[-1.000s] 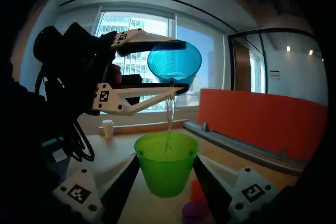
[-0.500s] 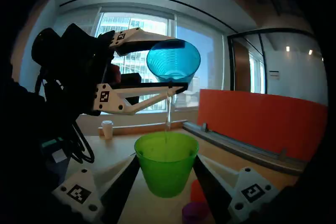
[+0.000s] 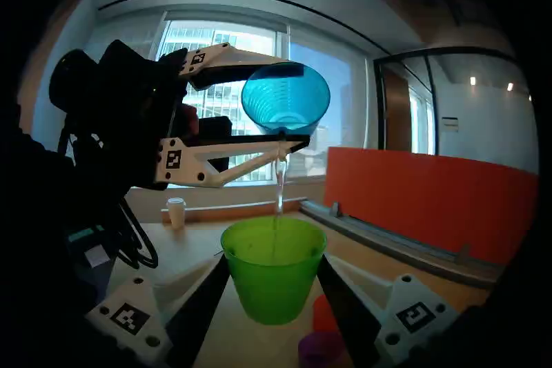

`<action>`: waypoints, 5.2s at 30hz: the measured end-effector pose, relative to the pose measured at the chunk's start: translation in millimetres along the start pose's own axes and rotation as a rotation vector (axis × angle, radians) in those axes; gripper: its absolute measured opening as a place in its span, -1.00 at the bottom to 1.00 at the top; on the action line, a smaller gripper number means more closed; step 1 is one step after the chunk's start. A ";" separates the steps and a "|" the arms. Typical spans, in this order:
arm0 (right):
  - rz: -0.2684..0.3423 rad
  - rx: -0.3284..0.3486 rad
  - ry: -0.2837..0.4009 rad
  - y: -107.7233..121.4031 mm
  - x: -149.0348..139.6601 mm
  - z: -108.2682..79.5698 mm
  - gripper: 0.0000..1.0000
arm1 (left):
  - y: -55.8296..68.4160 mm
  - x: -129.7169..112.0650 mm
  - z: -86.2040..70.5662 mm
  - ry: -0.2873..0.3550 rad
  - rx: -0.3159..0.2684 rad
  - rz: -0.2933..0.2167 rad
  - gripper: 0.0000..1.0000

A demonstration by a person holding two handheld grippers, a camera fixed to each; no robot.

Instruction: Pour water

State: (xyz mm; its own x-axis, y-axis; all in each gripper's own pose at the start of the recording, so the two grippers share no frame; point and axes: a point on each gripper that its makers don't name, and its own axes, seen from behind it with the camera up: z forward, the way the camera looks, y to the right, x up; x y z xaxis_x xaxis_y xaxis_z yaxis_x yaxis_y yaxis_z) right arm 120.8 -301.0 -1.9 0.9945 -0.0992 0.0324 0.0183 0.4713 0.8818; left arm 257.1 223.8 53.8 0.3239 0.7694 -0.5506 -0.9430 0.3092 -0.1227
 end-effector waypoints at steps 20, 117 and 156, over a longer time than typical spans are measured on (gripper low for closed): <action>-0.001 -0.001 0.003 1.6 -0.4 1.1 0.75 | -1.4 2.6 -0.6 -0.001 0.007 0.059 0.75; 0.003 -0.016 0.021 7.1 2.2 1.5 0.74 | -5.9 15.8 0.3 0.013 0.043 0.290 0.75; 0.004 -0.034 0.043 5.4 10.3 -6.8 0.74 | -21.7 -16.1 5.5 -0.007 0.000 -0.635 0.75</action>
State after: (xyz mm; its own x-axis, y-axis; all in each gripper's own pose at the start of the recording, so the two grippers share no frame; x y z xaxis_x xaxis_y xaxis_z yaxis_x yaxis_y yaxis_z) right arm 131.8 -293.6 0.0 0.9981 -0.0597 0.0145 0.0174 0.5008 0.8654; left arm 272.8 207.8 69.8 0.8204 0.4398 -0.3654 -0.5673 0.7060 -0.4239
